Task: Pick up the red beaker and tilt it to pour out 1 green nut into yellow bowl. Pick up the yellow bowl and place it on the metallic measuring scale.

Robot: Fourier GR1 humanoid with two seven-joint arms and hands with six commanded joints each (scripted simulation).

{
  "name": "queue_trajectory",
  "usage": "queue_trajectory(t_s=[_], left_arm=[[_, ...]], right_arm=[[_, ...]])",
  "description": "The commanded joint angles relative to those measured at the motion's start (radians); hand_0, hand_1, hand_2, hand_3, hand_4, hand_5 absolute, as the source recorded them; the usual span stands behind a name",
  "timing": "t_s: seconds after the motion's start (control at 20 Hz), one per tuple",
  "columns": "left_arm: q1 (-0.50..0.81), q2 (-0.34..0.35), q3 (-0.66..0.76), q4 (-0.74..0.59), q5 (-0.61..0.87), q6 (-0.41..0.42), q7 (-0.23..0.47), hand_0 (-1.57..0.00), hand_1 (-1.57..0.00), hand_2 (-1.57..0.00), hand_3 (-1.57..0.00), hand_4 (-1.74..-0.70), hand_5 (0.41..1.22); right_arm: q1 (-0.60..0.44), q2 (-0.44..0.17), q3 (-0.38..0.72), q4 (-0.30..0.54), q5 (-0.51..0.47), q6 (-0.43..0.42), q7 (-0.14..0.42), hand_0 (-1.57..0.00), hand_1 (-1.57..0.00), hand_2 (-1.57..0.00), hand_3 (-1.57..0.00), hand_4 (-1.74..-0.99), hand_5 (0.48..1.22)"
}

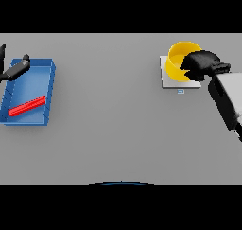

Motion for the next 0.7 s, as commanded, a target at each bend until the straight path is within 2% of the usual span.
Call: queue_trajectory(t_s=[0.0,0.1,0.2,0.25,0.3,0.35,0.45,0.55,0.65], left_arm=[[-0.003,0.003,-0.004,-0.014,-0.001,0.0,0.015,0.0,0.0,0.0,0.0,-0.81,0.728],[-0.007,-0.006,-0.005,-0.008,0.002,-0.001,0.019,0.0,0.0,0.0,0.0,-0.81,0.734],[-0.02,-0.013,-0.005,0.01,-0.002,-0.008,0.017,0.0,0.0,0.0,0.0,-0.81,0.74],[-0.021,-0.015,-0.009,0.006,-0.004,-0.007,0.021,0.0,0.0,0.0,0.0,-0.81,0.745],[-0.023,-0.016,-0.013,-0.005,-0.007,-0.003,0.032,0.0,0.0,0.0,0.0,-0.81,0.745],[-0.022,-0.02,-0.012,0.006,-0.003,-0.006,0.033,0.0,0.0,0.0,0.0,-0.81,0.744],[-0.022,-0.022,-0.006,0.023,0.001,-0.01,0.029,0.0,0.0,0.0,0.0,-0.81,0.745],[-0.03,-0.029,-0.014,0.025,-0.007,-0.013,0.031,0.0,0.0,0.0,0.0,-0.81,0.74],[-0.028,-0.028,-0.009,0.041,-0.005,-0.022,0.004,0.0,0.0,0.0,0.0,-0.81,0.739]], right_arm=[[-0.007,0.002,0.003,0.003,0.001,-0.004,0.0,-1.57,-1.48,-1.57,-1.51,-1.727,1.221],[-0.021,0.007,0.004,0.036,-0.003,-0.011,-0.029,-1.55,-1.42,-1.57,-1.48,-1.721,1.221],[-0.027,0.016,0.004,0.054,-0.01,-0.004,-0.023,-1.54,-1.41,-1.57,-1.17,-1.728,1.221],[-0.034,0.022,-0.003,0.074,-0.016,0.002,-0.018,-1.54,-1.44,-1.5,-1.02,-1.659,1.221],[-0.043,0.025,-0.008,0.097,-0.018,0.002,-0.014,-1.52,-1.35,-1.35,-0.91,-1.596,1.134],[-0.041,0.03,-0.01,0.089,-0.023,0.011,0.007,-1.22,-1.08,-1.13,-0.82,-1.548,1.053],[-0.045,0.017,-0.012,0.095,-0.03,0.031,-0.032,-0.78,-0.69,-0.81,-0.71,-1.47,0.928],[-0.057,0.029,-0.01,0.118,-0.026,0.037,-0.034,-0.5,-0.44,-0.6,-0.64,-1.425,0.851],[-0.059,0.029,-0.007,0.14,-0.021,0.031,-0.055,-0.32,-0.28,-0.45,-0.57,-1.397,0.799]])
